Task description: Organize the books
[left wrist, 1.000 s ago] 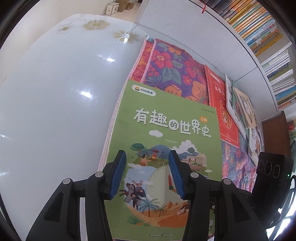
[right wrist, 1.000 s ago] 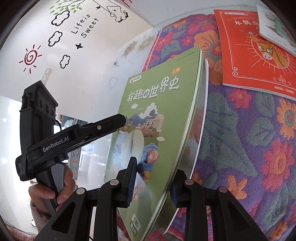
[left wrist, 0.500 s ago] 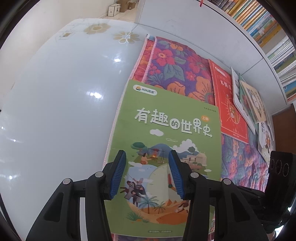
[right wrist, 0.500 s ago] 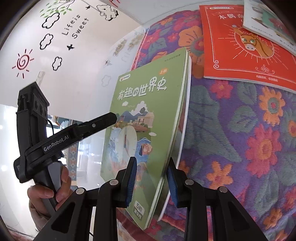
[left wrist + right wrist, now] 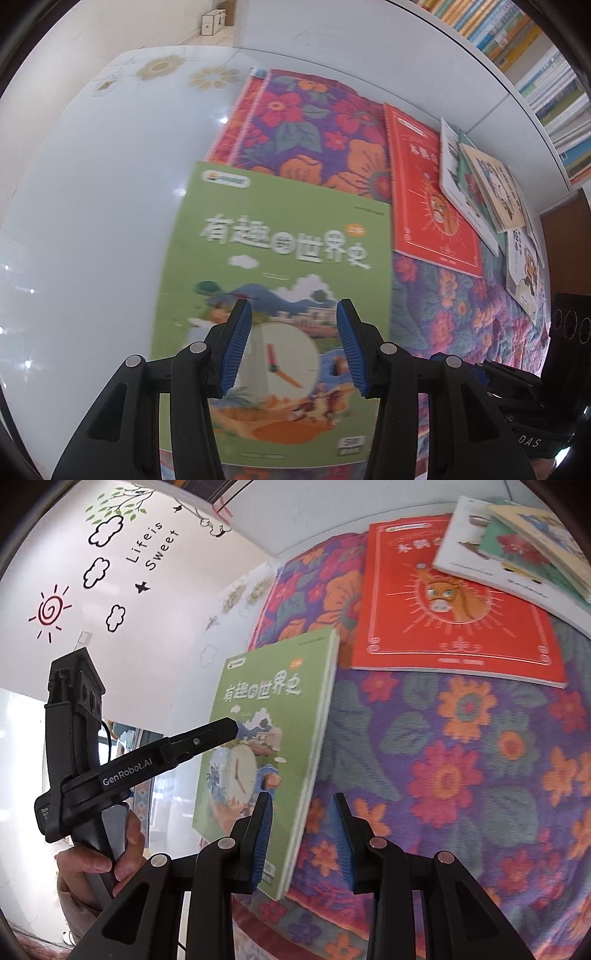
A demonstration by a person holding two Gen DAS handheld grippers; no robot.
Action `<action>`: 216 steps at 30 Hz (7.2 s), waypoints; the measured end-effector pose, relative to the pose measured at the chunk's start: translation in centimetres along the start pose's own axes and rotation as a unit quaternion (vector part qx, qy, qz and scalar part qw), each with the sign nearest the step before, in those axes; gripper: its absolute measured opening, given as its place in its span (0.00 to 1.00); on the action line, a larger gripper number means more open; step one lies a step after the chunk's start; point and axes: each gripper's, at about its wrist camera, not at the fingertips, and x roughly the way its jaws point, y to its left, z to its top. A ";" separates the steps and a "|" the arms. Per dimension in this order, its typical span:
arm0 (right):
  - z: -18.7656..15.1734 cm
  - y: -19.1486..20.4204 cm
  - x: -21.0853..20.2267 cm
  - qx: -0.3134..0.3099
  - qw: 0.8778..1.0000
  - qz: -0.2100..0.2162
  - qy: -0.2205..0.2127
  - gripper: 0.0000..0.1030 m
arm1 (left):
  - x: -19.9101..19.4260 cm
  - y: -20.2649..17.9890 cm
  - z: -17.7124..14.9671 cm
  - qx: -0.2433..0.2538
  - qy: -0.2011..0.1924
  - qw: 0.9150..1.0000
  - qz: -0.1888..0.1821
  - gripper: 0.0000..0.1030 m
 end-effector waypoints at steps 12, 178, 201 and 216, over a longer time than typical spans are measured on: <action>-0.9 -5.7 -7.0 0.039 0.998 -0.008 -0.039 0.31 | 0.4 -8.9 0.6 0.040 0.000 0.999 -0.023 0.43; -6.2 -22.7 -20.4 -0.011 0.993 -0.115 -0.003 0.14 | 5.7 -28.8 -11.0 0.102 0.058 0.992 -0.044 0.27; -5.8 -12.1 -18.3 -0.061 0.993 -0.096 -0.015 0.11 | 0.3 -23.7 -9.0 0.122 0.017 0.992 -0.031 0.27; -3.1 -3.2 -12.9 -0.083 0.994 -0.062 -0.032 0.11 | -3.6 -12.6 -6.0 0.071 -0.023 0.997 -0.017 0.27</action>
